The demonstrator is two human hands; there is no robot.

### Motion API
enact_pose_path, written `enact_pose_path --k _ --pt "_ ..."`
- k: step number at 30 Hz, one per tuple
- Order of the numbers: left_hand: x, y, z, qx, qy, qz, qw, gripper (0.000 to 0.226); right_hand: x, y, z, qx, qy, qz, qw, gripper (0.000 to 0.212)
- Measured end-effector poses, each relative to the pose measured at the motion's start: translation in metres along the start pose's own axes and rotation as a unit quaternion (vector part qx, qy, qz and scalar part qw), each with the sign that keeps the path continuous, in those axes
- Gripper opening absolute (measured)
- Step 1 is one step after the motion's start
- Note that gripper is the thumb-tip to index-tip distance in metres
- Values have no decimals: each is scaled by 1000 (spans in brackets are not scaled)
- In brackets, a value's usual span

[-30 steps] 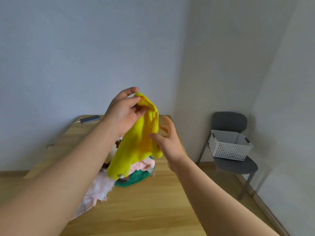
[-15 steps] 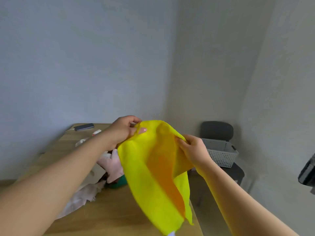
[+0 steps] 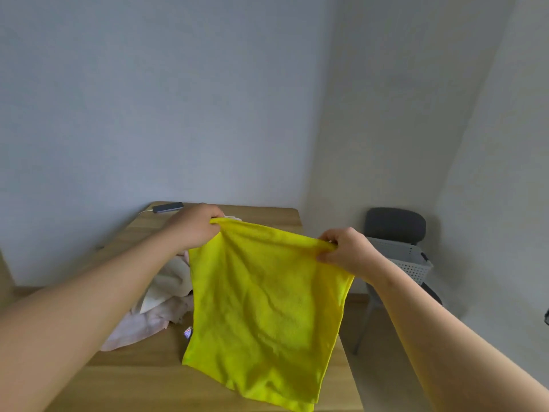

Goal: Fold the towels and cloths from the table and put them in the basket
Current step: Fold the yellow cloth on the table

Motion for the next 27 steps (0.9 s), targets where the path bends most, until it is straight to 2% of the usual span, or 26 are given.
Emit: enact_pose_path --k 3,5,7,10,14,17,19,22,27 --pt "-12 -15 10 -17 -30 -19 999 23 -2 -16 7 27 30 24 999 20" --pt "-23 -29 5 18 -12 -40 999 24 -4 -23 3 109 -1 38 993 17" --pt "-28 -40 -11 92 31 -49 994 25 -8 -25 -10 208 -17 29 978 19" --pt "-17 -39 -39 181 52 -4 982 25 -18 -19 -33 304 -39 -8 952 23" --pt "-6 -14 -51 229 98 69 966 22 -20 3 -47 336 -75 -47 938 22" --pt "-8 11 -36 199 103 79 971 20 -13 24 -40 311 -67 -65 946 19" --pt "-16 26 -16 158 108 75 979 20 -4 35 -23 263 -70 -70 960 17" --pt "-33 45 32 63 107 71 990 18 12 49 13 159 -100 -46 981 14" --pt "-50 91 114 -105 82 51 990 15 39 80 83 -32 -112 12 993 15"
Point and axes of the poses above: each hand's wrist, its own y-axis away from the middle knuckle, its own z-axis out of the palm, x = y × z, the point moved 4 cm from there along -y, towards the middle knuckle, and after that the axes turned 13 degrees about -x, right-handed, at the moved point
